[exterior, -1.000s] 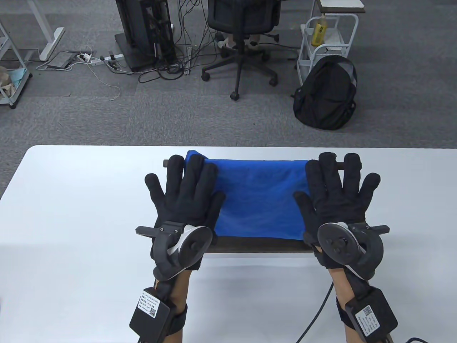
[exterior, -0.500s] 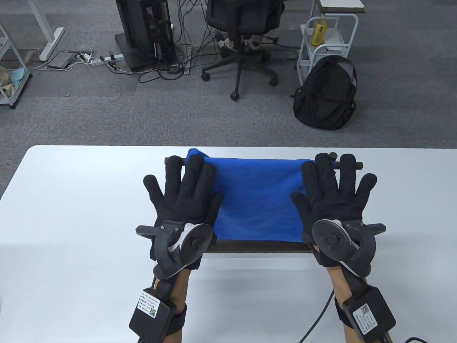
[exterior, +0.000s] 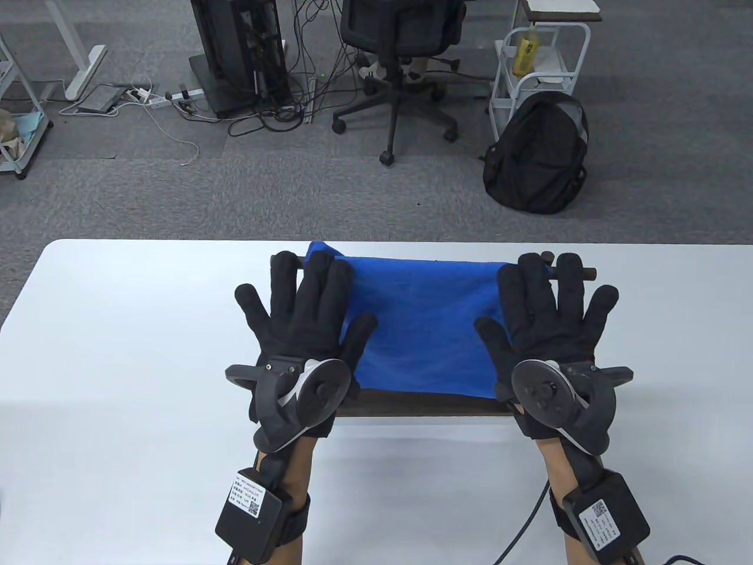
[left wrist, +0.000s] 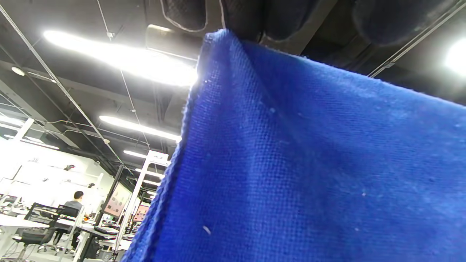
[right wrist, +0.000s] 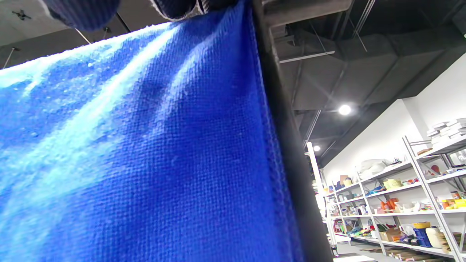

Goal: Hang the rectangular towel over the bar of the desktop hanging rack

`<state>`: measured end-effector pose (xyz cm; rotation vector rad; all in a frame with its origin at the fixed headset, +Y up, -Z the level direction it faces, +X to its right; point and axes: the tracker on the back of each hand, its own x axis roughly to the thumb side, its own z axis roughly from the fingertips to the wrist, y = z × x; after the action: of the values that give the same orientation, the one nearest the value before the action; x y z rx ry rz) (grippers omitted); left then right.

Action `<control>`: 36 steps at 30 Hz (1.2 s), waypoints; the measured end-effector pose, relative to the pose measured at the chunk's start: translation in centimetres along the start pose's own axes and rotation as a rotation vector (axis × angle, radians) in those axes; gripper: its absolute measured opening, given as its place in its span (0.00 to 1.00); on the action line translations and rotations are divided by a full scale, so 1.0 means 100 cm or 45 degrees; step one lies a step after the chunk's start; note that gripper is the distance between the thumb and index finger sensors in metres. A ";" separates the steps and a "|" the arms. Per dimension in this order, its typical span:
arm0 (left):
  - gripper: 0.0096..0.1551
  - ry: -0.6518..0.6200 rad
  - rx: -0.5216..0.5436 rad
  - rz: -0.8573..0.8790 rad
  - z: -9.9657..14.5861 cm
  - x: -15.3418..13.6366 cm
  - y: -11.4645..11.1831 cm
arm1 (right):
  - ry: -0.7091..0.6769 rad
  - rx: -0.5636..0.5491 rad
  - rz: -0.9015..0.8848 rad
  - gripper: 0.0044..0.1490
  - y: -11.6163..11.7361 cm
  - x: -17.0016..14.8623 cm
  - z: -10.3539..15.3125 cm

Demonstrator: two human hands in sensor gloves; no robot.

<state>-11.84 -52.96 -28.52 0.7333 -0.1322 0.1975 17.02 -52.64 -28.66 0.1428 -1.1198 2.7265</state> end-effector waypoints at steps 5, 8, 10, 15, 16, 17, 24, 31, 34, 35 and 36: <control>0.41 0.002 0.045 0.002 0.003 -0.002 0.004 | 0.032 -0.004 0.018 0.46 -0.002 -0.004 -0.001; 0.39 0.008 0.086 -0.011 0.005 -0.002 0.007 | 0.044 -0.003 0.031 0.46 -0.004 -0.005 -0.001; 0.38 0.008 0.105 -0.023 0.006 -0.001 0.008 | 0.049 -0.007 0.028 0.45 -0.004 -0.006 -0.001; 0.39 -0.015 0.050 -0.043 0.004 0.002 0.001 | 0.055 -0.013 0.024 0.45 -0.005 -0.008 -0.001; 0.40 -0.025 0.039 -0.034 0.003 0.002 0.001 | 0.057 -0.013 0.022 0.45 -0.005 -0.008 -0.001; 0.41 -0.035 0.031 -0.022 0.003 0.003 0.001 | 0.059 -0.012 0.021 0.45 -0.005 -0.009 -0.001; 0.41 -0.029 0.035 -0.007 0.003 0.001 0.004 | 0.050 -0.043 0.005 0.47 -0.006 -0.008 0.001; 0.40 -0.021 0.004 -0.058 0.003 0.001 0.000 | -0.018 0.018 0.065 0.47 0.002 0.003 0.002; 0.40 0.002 0.012 -0.051 0.002 -0.003 0.001 | 0.008 0.000 0.059 0.46 0.001 -0.002 0.001; 0.40 0.006 0.008 -0.036 0.002 -0.005 0.002 | 0.025 -0.007 0.037 0.46 -0.001 -0.004 0.001; 0.40 0.009 0.011 -0.035 0.002 -0.006 0.002 | 0.033 -0.013 0.029 0.46 -0.002 -0.005 0.001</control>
<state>-12.46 -52.99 -28.34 0.7423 -0.1144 0.1750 17.52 -52.64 -28.57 0.0942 -1.1348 2.7341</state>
